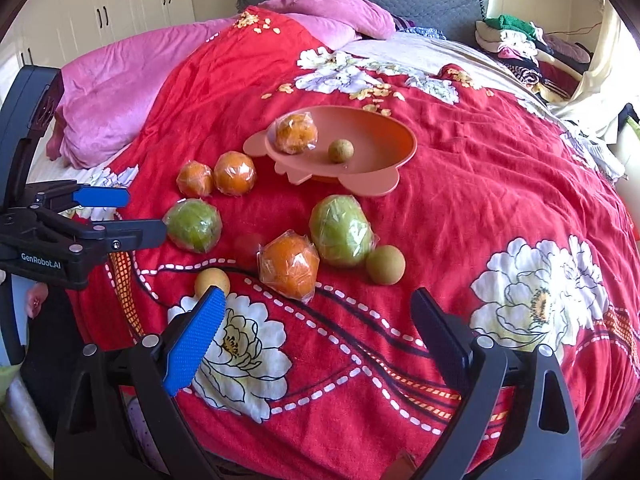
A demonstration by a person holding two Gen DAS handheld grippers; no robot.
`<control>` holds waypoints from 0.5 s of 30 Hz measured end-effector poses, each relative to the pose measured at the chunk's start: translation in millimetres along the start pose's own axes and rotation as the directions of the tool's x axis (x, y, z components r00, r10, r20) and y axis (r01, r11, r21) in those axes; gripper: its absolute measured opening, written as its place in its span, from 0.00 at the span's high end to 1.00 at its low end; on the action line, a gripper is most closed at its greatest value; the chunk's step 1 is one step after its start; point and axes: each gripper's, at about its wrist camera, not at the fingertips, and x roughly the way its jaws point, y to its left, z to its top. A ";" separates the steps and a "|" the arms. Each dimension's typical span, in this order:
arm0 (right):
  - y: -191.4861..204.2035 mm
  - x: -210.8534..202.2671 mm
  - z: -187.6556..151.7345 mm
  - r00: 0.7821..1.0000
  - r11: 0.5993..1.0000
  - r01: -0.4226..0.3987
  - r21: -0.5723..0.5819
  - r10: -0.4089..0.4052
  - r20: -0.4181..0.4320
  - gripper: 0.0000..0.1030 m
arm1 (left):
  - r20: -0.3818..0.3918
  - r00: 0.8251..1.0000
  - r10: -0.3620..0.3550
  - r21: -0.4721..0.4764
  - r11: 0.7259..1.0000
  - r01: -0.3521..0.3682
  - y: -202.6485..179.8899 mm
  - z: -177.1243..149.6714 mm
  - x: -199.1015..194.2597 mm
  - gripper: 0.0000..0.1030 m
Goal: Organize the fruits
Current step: 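Grasp the wrapped green pomelo with the left tool while the right tool grasps a wrapped orange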
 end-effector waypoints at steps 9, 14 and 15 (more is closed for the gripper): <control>-2.0 16.1 1.4 1.000 1.000 -0.005 0.008 0.006 -0.015 0.18 | -0.023 1.000 -0.004 0.025 1.000 0.004 -6.9 6.9 22.4 0.23; -2.6 25.4 1.3 0.999 1.000 -0.030 0.008 0.030 -0.036 0.37 | -0.023 1.000 -0.002 0.034 0.999 0.003 -7.6 10.3 29.4 0.33; -2.2 27.3 1.4 0.998 0.999 -0.037 0.007 0.037 -0.040 0.43 | -0.022 1.000 -0.002 0.034 0.999 0.003 -7.1 10.6 29.9 0.34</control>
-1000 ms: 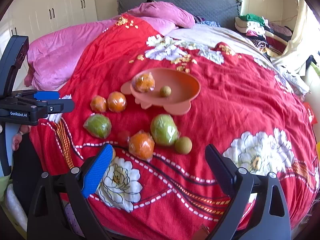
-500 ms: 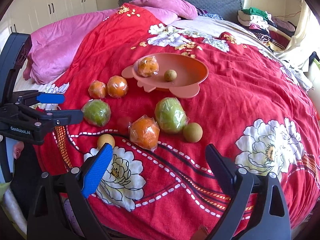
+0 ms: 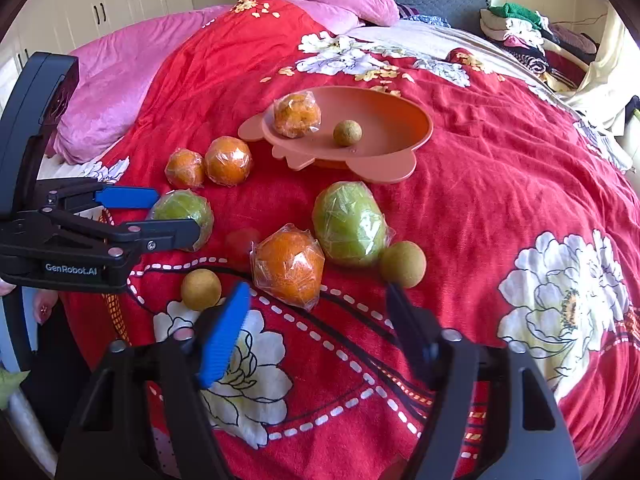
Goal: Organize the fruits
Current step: 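Grasp the wrapped green pomelo with the left tool while the right tool grasps a wrapped orange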
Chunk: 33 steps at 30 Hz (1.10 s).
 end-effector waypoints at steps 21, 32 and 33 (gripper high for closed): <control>5.5 20.1 12.6 0.998 0.997 -0.069 -0.024 0.069 0.011 0.62 | -0.015 1.000 0.008 0.019 1.000 -0.008 -1.3 0.2 13.4 0.35; -5.0 -7.9 12.4 0.991 0.991 -0.126 0.038 0.124 0.053 0.62 | -0.003 1.000 0.013 0.044 0.999 -0.013 -2.9 2.6 11.8 0.49; -6.2 -10.9 13.1 0.990 0.991 -0.128 0.039 0.126 0.060 0.62 | 0.000 1.000 0.007 0.042 0.999 -0.007 -2.5 2.8 9.5 0.50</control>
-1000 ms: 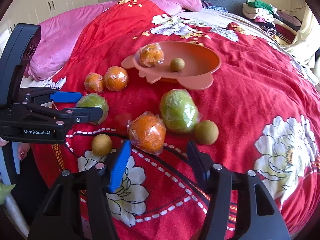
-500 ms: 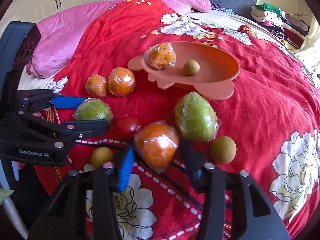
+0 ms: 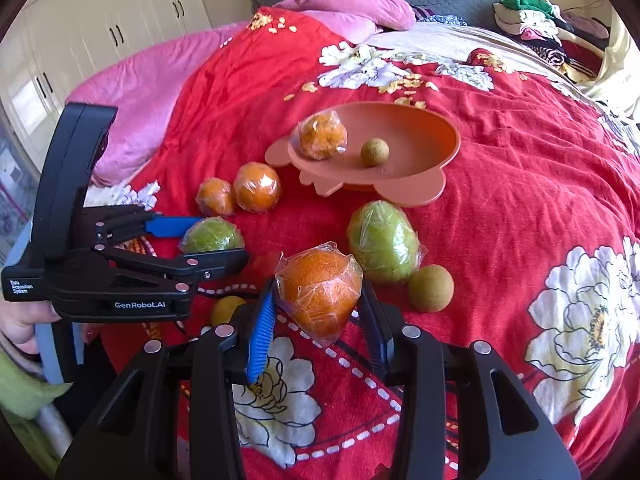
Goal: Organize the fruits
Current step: 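Grasp the wrapped green pomelo with the left tool while the right tool grasps a wrapped orange, then lower both fruits into the pink plate and open both tools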
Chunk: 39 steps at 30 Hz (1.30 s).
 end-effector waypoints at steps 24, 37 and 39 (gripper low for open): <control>-15.0 -18.8 9.2 0.998 0.999 -0.005 0.037 0.003 0.056 0.63 | 0.055 0.991 -0.126 -0.059 0.990 0.129 1.5 12.4 -42.9 0.54; -29.9 -29.6 32.3 0.995 1.000 0.014 0.027 -0.017 0.099 0.63 | 0.071 0.988 -0.135 -0.002 0.991 0.135 -18.0 53.8 -35.9 0.54; -32.9 -30.8 37.1 0.994 0.999 0.020 0.026 -0.023 0.108 0.63 | 0.067 0.989 -0.134 0.005 0.991 0.134 -21.2 58.5 -32.3 0.54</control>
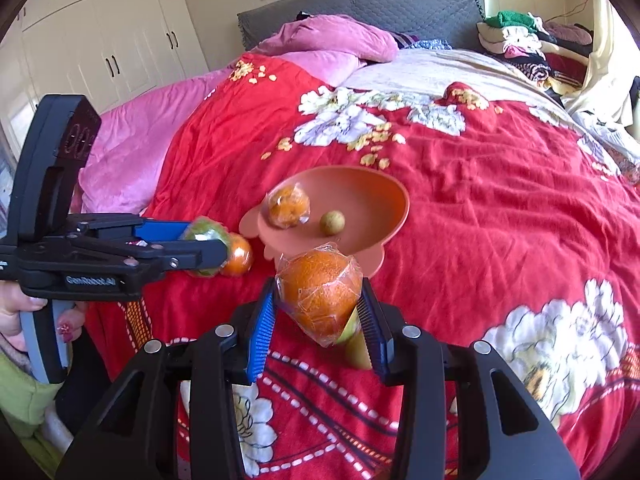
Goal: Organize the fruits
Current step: 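Lower both fruits into the pink plate and open both tools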
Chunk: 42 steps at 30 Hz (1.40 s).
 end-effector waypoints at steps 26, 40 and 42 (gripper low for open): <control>-30.4 44.2 40.7 0.999 0.999 0.034 -0.034 -0.035 -0.029 0.62 | -0.065 0.997 0.042 0.042 0.998 -0.039 8.8 47.3 61.6 0.54; -32.6 71.1 55.4 0.997 0.998 0.021 -0.065 -0.025 -0.069 0.62 | -0.076 0.995 0.061 0.074 0.996 -0.056 14.8 46.6 74.1 0.53; -32.4 76.8 57.8 0.996 0.997 0.015 -0.070 -0.020 -0.081 0.62 | -0.074 0.995 0.060 0.076 0.996 -0.054 15.0 46.5 73.9 0.53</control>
